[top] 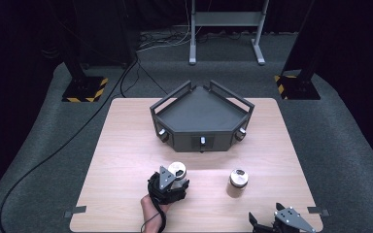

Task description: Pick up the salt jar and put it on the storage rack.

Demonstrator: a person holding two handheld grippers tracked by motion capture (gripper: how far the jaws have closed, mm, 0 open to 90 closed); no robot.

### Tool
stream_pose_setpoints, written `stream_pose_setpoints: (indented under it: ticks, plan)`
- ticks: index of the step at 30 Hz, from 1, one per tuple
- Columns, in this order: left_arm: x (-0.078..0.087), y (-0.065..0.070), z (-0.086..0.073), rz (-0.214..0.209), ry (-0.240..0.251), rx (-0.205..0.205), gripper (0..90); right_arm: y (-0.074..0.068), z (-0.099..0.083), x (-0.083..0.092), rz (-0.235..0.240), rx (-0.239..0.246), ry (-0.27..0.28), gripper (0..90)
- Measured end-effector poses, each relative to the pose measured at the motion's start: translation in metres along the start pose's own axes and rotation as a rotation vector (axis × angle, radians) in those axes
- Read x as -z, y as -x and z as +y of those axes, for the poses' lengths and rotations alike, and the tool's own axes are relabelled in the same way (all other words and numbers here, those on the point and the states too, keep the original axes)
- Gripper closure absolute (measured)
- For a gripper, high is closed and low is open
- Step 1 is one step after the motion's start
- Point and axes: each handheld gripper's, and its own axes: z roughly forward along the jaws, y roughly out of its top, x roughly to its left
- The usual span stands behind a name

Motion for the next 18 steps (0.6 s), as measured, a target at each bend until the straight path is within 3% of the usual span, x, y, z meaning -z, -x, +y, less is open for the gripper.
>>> stream_pose_setpoints:
  ticks: [18]
  plan:
    - [0.0066,-0.0055,0.006,0.009,0.001,-0.008,31.5,0.001,0.0002,0.0011,-0.008,-0.002,0.001,0.0]
